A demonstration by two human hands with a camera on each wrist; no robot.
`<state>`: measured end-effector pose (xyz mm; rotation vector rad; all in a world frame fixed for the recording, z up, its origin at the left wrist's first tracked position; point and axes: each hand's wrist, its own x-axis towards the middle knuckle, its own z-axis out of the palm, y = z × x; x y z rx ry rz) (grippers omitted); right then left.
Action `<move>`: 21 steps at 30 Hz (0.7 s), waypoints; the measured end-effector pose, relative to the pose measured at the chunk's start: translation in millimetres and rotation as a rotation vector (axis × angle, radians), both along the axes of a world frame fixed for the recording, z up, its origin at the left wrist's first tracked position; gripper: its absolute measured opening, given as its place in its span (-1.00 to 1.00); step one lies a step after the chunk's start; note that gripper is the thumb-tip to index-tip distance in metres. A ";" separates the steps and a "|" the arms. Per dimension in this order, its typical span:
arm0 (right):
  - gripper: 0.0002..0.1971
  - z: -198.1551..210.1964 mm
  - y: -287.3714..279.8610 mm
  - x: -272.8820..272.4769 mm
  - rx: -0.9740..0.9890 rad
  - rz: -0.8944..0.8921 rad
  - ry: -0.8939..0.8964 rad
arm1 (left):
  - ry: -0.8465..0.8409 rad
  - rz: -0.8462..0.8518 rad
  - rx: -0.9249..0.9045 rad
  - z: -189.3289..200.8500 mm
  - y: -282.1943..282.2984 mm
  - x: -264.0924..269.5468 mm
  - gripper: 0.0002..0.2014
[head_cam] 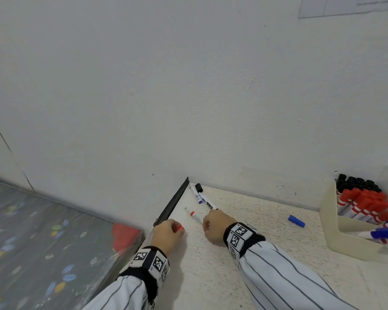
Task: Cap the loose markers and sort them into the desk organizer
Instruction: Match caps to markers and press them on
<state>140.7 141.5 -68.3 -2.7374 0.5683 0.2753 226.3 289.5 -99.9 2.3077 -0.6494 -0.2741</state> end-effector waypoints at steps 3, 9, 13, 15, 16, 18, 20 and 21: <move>-0.85 1.1 -0.7 -5.7 -0.001 -0.021 0.021 | -0.013 -0.015 -0.008 -0.4 0.3 -1.7 -0.93; -0.86 10.8 -11.8 -27.1 0.021 -0.087 -0.151 | -0.022 -0.018 -0.084 2.2 -3.5 -8.4 -0.85; -0.83 19.3 -24.9 -44.1 -0.008 -0.033 -0.150 | 0.016 -0.063 -0.152 4.1 -12.6 -19.3 -0.86; -0.83 21.4 -28.2 -53.1 0.013 -0.011 -0.144 | 0.013 -0.095 -0.160 4.5 -18.2 -27.2 -0.84; -0.82 21.7 -29.6 -57.7 0.010 -0.002 -0.145 | 0.009 -0.118 -0.156 5.0 -21.4 -30.7 -0.87; -0.81 21.0 -32.0 -65.2 -0.037 0.020 -0.143 | -0.005 -0.175 -0.147 5.3 -27.6 -36.3 -0.89; -0.81 21.4 -34.5 -72.9 -0.059 0.022 -0.154 | -0.008 -0.205 -0.152 6.9 -32.8 -41.4 -0.86; -0.81 21.9 -36.3 -76.8 -0.055 0.008 -0.168 | -0.009 -0.202 -0.159 8.0 -34.6 -43.8 -0.85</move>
